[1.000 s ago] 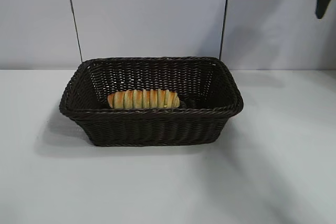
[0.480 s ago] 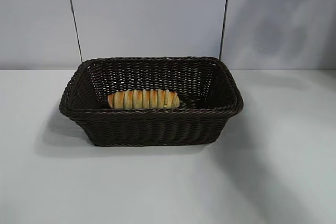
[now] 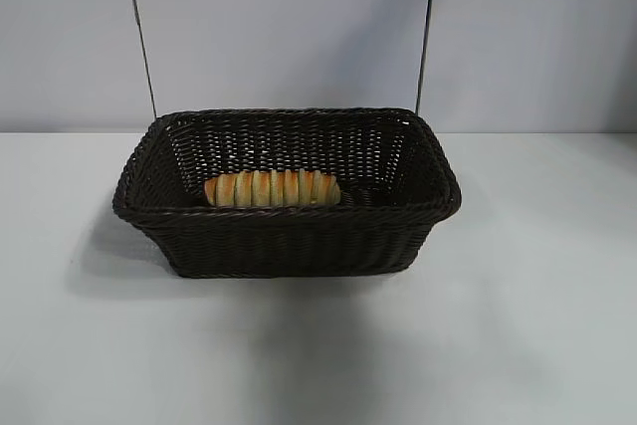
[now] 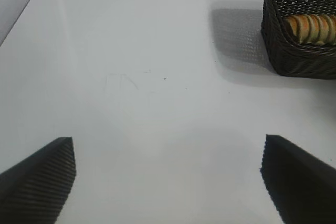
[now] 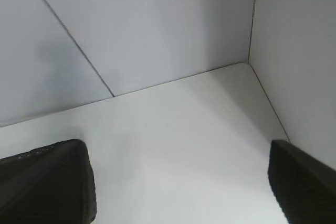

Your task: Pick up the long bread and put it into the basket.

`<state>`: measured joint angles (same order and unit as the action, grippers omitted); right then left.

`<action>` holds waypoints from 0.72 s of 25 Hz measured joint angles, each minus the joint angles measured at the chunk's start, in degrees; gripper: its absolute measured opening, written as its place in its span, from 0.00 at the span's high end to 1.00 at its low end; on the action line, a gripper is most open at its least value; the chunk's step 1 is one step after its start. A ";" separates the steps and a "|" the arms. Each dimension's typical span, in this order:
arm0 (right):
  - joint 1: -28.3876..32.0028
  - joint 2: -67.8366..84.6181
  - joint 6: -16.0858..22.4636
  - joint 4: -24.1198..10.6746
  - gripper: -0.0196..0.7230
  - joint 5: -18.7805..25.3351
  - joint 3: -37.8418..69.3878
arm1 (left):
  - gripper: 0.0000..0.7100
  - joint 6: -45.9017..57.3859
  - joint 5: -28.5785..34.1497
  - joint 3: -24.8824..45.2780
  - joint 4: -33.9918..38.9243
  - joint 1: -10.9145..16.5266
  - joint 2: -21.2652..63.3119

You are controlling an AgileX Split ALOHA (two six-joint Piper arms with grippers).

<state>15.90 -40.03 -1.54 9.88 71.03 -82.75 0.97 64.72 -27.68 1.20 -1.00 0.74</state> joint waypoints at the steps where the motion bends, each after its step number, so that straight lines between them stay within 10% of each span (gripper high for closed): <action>1: -1.54 1.93 0.00 -0.21 0.04 -0.67 1.59 | 0.02 0.00 0.00 0.00 0.00 0.00 0.00; 18: -6.14 33.31 0.00 -5.61 0.04 -3.40 30.65 | 0.02 0.00 0.00 0.00 0.00 0.00 0.00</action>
<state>9.77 -6.71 -1.54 4.27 67.63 -52.10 0.97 64.72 -27.68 1.20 -1.00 0.74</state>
